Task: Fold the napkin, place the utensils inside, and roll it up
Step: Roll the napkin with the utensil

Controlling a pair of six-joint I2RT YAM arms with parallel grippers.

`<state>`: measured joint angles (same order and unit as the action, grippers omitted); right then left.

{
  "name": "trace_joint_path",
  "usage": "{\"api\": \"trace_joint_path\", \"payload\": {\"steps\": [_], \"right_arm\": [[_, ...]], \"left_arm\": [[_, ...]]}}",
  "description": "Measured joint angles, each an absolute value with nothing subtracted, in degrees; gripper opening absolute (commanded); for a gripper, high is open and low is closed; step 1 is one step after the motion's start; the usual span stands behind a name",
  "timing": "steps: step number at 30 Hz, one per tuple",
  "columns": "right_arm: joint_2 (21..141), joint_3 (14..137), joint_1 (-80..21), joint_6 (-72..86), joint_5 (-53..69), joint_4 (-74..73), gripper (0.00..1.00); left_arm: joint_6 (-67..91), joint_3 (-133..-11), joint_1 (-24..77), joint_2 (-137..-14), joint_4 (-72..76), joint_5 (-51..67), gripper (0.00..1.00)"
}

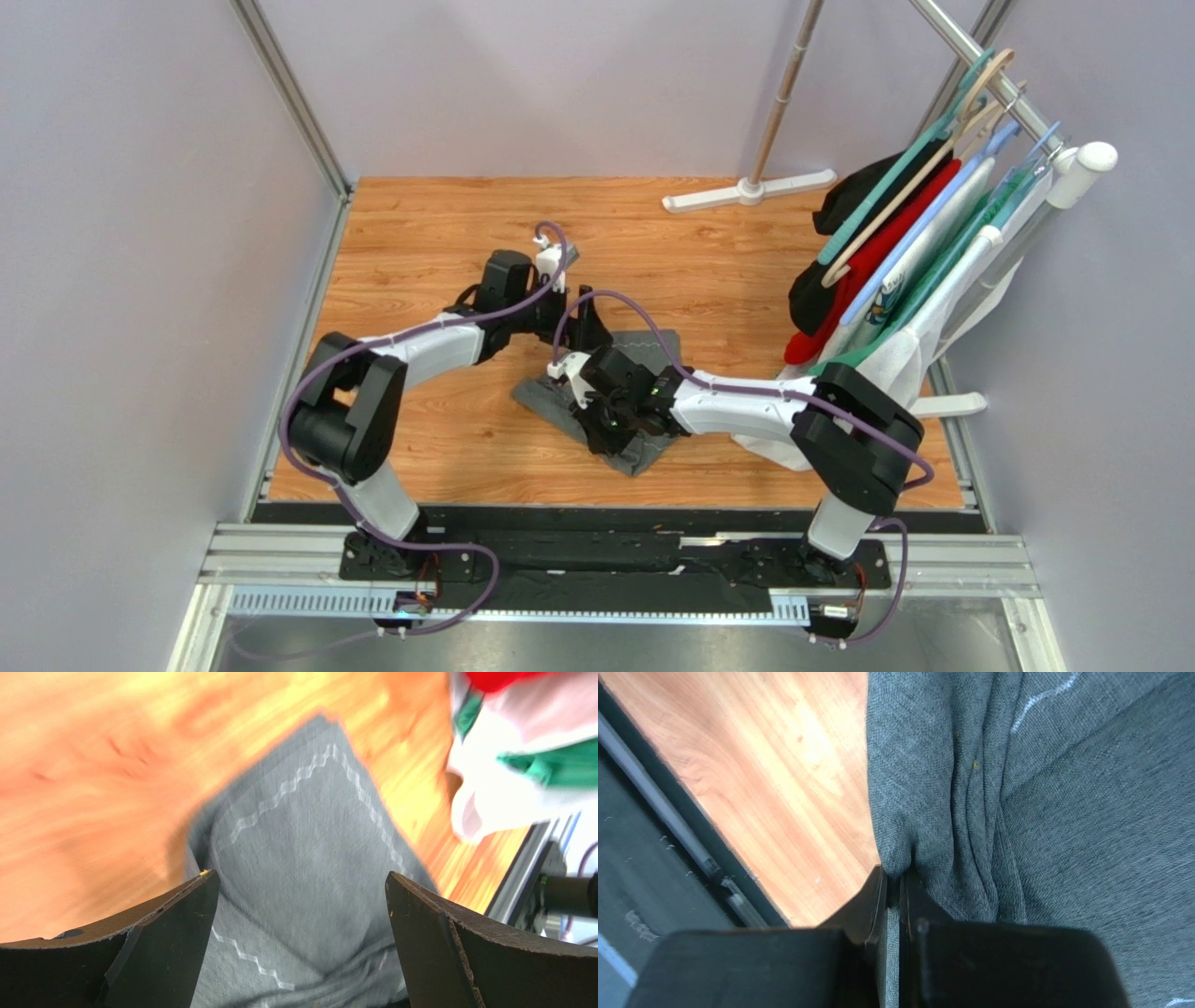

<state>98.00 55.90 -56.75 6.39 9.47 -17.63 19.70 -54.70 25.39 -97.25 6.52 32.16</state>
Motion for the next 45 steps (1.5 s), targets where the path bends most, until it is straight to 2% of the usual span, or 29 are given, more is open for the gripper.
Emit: {"api": "trace_joint_path", "payload": {"steps": [8, 11, 17, 27, 31, 38, 45], "right_arm": [[98.1, 54.5, -54.2, 9.5, 15.9, -15.2, 0.00], [98.2, 53.8, -54.3, 8.9, 18.7, -14.1, 0.00], [98.2, 51.5, -49.8, 13.1, 26.3, -11.3, 0.00], [101.4, 49.8, -42.2, 17.1, 40.3, -6.9, 0.00], [103.4, 49.6, -39.9, 18.5, 45.3, -5.3, 0.00], [104.9, 48.1, -37.7, 21.5, 50.0, -0.8, 0.00], [107.0, 47.3, -36.6, 24.6, 53.8, 4.0, 0.00]], "left_arm": [[21.7, -46.6, 25.0, -78.8, 9.4, 19.9, 0.99], [22.9, -43.2, 24.9, -75.5, 9.9, 15.7, 0.99], [23.3, -31.7, 24.1, -66.8, 11.0, 14.5, 0.99], [23.1, -23.6, 27.2, -57.4, 10.0, 14.7, 0.97], [29.1, -22.5, 29.0, -57.6, 8.4, 13.5, 0.96], [44.1, -16.0, 35.4, -53.3, 4.2, 3.9, 0.96], [57.9, -12.3, 36.0, -52.9, 5.0, -2.5, 0.96]]}}
